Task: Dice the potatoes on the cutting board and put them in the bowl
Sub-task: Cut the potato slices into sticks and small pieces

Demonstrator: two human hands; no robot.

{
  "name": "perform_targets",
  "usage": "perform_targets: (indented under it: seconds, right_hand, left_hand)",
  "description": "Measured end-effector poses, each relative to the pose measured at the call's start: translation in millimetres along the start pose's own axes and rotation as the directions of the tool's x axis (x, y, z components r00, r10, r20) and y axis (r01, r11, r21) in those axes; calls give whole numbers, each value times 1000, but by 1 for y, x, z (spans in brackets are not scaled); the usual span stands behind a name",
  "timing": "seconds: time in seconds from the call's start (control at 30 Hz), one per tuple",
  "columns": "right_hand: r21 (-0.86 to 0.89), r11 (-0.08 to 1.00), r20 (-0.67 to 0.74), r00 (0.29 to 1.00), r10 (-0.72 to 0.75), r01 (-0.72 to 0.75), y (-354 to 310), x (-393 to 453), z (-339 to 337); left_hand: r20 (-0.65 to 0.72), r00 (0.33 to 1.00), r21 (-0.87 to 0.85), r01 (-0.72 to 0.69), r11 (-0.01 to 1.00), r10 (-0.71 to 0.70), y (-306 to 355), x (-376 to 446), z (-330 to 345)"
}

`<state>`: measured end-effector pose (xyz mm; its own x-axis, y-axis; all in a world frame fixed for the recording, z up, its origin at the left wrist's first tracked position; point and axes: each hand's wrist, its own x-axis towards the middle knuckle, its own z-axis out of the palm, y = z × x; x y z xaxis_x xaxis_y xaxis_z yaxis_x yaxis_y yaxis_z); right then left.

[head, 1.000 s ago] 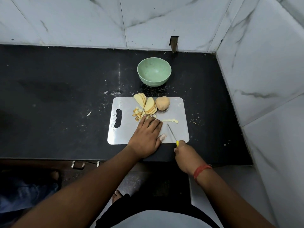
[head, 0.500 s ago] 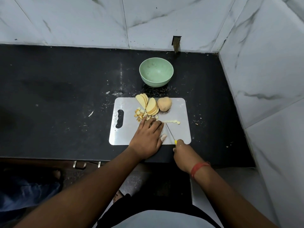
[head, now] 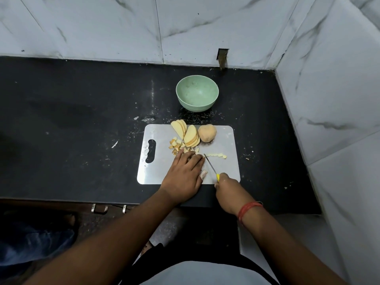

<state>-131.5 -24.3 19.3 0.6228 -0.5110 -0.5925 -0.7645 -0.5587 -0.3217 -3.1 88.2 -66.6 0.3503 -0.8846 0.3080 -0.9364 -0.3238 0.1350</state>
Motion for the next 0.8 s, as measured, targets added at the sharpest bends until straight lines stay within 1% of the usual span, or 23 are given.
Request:
perform_targets:
  seconds: [0.2, 0.33, 0.4, 0.43, 0.53, 0.63, 0.73, 0.8]
  right_hand:
    - [-3, 1000, 23, 999, -31, 31, 0, 3, -2]
    - [-18, 998, 52, 997, -52, 53, 14, -7, 1]
    - [22, 998, 52, 997, -52, 51, 23, -11, 0]
    - [70, 996, 39, 998, -54, 52, 26, -12, -2]
    - [270, 961, -69, 996, -48, 65, 33, -12, -14]
    - [393, 914, -211, 977, -17, 101, 38, -9, -28]
    - [428, 891, -305, 952, -12, 149, 39, -8, -35]
    - [417, 894, -327, 945, -19, 163, 41, -10, -37]
  left_hand:
    - [1, 1000, 5, 14, 1000, -14, 1, 1, -1]
    - [-8, 1000, -2, 0, 1000, 0, 0, 0, -1]
    - [-2, 1000, 1, 3, 1000, -3, 0, 0, -2]
    - [-1, 1000, 3, 4, 1000, -4, 1, 0, -2]
    - [-18, 1000, -6, -23, 1000, 22, 2, 0, -3]
    - [-16, 991, -51, -134, 990, 133, 12, 12, -6]
    - [52, 962, -73, -263, 962, 267, 31, 35, -5]
    - [135, 936, -34, -323, 946, 325, 40, 49, 1]
